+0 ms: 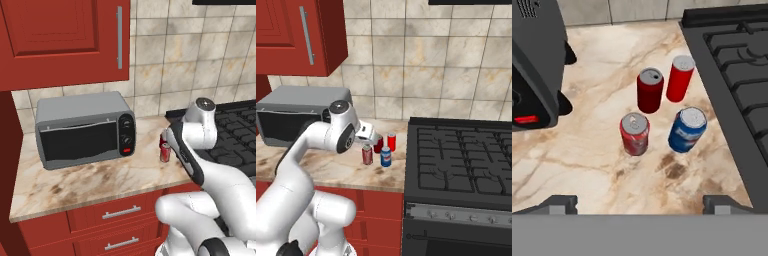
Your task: Four empty soda cans are scattered around the kitchen. Gather all the cans and cluster them next to the stove for recycling.
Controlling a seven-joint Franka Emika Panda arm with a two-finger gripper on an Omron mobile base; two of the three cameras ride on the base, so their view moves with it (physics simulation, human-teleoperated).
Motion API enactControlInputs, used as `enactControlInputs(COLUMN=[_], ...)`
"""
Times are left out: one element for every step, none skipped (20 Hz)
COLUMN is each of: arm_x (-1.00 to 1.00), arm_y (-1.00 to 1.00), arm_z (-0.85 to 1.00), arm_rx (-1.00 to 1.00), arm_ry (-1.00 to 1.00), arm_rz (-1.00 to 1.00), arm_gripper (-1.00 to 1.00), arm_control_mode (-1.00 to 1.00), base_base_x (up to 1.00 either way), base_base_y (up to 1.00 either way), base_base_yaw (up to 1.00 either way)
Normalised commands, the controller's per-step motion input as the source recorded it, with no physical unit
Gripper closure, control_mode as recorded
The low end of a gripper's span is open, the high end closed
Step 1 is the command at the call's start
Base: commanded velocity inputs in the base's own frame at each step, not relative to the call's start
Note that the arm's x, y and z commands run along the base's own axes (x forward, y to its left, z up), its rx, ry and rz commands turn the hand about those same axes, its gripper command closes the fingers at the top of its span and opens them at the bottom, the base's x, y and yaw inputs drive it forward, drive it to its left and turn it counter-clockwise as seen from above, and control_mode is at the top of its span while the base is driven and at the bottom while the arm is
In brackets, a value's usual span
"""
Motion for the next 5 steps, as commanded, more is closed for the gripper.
enactControlInputs(arm_x=[-0.48, -0.49, -0.49, -0.51, -0.50], arm_y=[0.01, 0.01, 0.03, 0.02, 0.04], arm_z=[0.43, 0.46, 0.45, 0.45, 0.45], arm_rx=[0.00, 0.00, 0.00, 0.00, 0.00], arm_ry=[-0.11, -0.12, -0.12, -0.13, -0.15], arm_rz=[0.00, 0.00, 0.00, 0.00, 0.00], arm_gripper=[-1.00, -1.00, -1.00, -1.00, -1.00], arm_control_mode=[-1.00, -1.00, -1.00, -1.00, -1.00], base_base_x=[0.00, 0.00, 0.00, 0.00, 0.00], base_base_y=[0.00, 0.00, 0.00, 0.00, 0.00], base_base_yaw=[0.00, 0.00, 0.00, 0.00, 0.00])
